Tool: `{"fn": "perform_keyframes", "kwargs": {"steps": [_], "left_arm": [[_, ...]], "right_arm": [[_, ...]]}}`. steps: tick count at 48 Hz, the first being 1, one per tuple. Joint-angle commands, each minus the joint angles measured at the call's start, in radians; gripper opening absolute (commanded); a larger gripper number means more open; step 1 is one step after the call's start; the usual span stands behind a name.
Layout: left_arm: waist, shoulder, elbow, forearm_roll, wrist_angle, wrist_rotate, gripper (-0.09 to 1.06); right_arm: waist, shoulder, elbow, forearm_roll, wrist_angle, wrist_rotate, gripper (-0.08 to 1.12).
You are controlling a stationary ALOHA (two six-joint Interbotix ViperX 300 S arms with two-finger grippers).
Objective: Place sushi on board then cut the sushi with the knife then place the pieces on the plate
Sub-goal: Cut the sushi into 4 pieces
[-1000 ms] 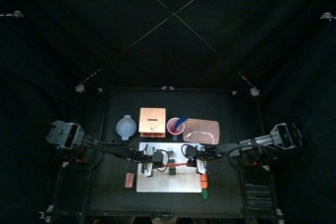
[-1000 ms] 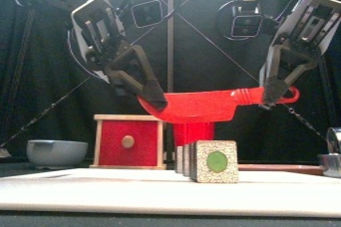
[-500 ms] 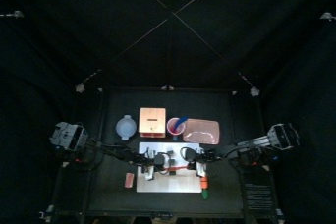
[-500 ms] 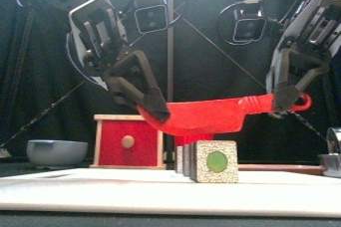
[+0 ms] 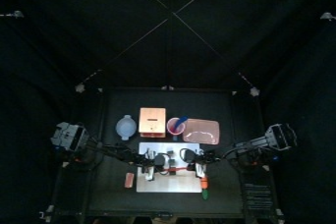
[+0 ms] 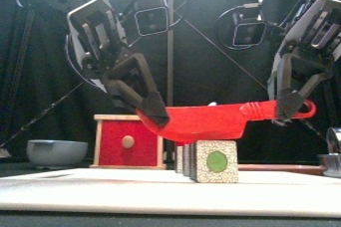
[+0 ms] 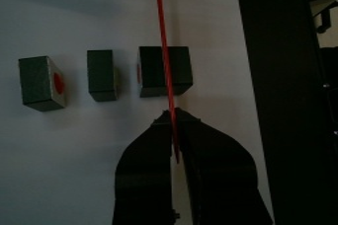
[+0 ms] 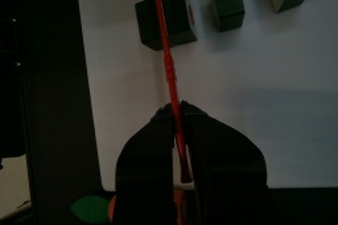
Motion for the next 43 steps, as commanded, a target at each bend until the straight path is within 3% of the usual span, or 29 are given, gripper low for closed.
{"fn": "perform_keyframes", "kwargs": {"steps": [1, 28, 43], "left_arm": [[-0.037, -0.008, 0.005, -0.005, 0.009, 0.0, 0.37], [-0.038, 0.032, 0.008, -0.008, 0.012, 0.0, 0.37], [-0.038, 0.077, 0.003, -0.026, 0.015, -0.002, 0.37]], "right_arm": [[0.006, -0.011, 0.009, 0.003, 0.005, 0.006, 0.33], [0.012, 0.035, 0.012, 0.014, -0.014, 0.006, 0.33], [0.057, 0.133, -0.003, 0.052, -0.012, 0.006, 0.32]]}}
